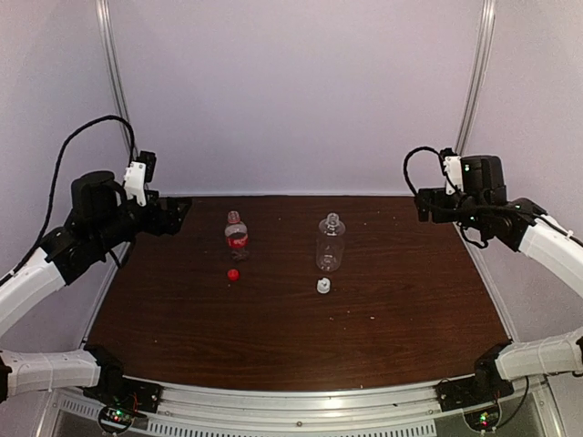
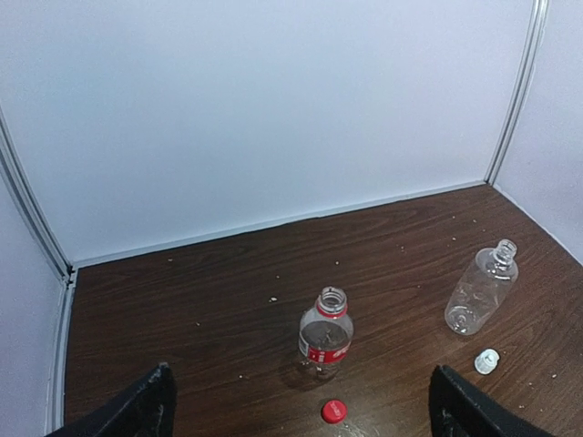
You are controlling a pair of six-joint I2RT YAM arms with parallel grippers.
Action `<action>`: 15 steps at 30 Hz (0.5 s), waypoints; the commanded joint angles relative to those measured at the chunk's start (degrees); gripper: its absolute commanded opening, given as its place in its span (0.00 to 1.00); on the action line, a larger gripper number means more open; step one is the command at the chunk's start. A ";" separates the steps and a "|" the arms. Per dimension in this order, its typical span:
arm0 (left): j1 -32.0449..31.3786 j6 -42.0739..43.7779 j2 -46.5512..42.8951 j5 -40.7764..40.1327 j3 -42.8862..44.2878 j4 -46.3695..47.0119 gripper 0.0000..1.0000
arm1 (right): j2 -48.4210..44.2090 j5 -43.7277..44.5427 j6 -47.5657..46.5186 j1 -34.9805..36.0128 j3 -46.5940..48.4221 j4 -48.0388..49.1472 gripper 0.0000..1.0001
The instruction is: Unscrew the bottle caps
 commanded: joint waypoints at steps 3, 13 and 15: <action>0.44 0.23 -5.26 2.89 -5.35 7.08 0.98 | -5.71 -3.53 0.47 -0.30 -4.24 1.16 1.00; 0.44 1.51 -5.28 6.47 -5.90 7.39 0.98 | -12.92 -6.32 -0.04 -0.23 -7.54 3.47 1.00; 0.44 1.43 -4.89 6.56 -5.63 7.08 0.98 | -12.82 -6.27 0.02 -0.29 -7.62 3.36 1.00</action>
